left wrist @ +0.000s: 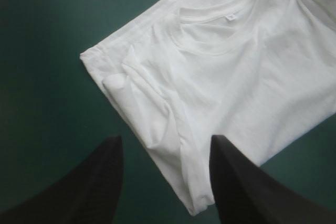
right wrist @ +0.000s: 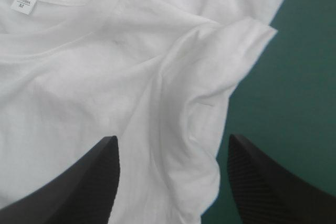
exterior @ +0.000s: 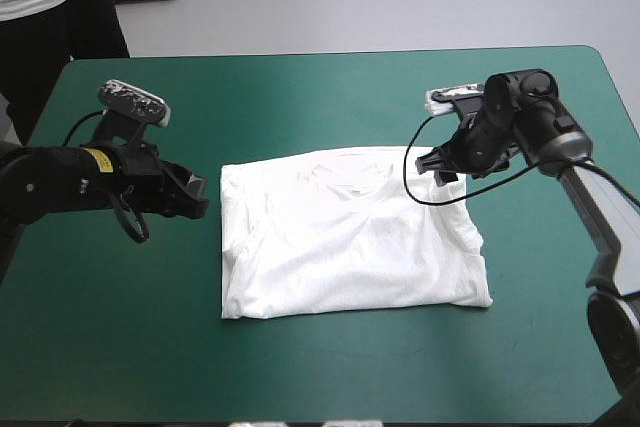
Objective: Fold the cloth
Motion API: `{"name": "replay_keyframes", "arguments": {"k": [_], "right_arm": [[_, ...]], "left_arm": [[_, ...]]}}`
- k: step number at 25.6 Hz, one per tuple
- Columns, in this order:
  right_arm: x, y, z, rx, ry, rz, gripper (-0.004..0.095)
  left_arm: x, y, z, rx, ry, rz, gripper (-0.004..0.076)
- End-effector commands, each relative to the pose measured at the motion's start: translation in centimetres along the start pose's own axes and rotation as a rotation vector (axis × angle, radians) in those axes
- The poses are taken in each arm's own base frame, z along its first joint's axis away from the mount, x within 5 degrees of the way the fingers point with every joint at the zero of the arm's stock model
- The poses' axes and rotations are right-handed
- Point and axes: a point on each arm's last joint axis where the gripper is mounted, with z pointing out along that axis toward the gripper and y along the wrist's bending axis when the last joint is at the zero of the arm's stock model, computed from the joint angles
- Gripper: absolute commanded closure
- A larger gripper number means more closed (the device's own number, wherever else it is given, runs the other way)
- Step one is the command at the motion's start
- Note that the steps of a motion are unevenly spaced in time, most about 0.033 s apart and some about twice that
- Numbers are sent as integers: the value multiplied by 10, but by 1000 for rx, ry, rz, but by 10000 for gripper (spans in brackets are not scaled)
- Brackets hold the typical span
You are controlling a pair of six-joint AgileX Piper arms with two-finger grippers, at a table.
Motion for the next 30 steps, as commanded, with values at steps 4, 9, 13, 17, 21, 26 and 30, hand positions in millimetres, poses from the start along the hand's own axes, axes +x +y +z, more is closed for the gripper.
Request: {"name": "replay_keyframes", "arguments": {"k": [4,9,13,17,21,26,30], "right_arm": [[32,0,-96,81,-228,11,333],[74,0,-114,104,-251,33,333],[101,0,-107,102,-211,51,333],[118,-1,-101,111,-185,52,333],[121,-1,-103,112,-189,43,333],[121,-1,-103,114,-189,42,333],[121,-2,-103,118,-189,41,333]], "left_arm": [[25,-5,-14,-13,26,-52,346],[47,-1,27,-6,178,-70,346],[59,0,63,16,234,-98,346],[77,2,99,34,310,-127,320],[89,0,124,76,374,-147,275],[96,-2,150,107,457,-159,272],[103,-25,172,87,526,-63,272]]}}
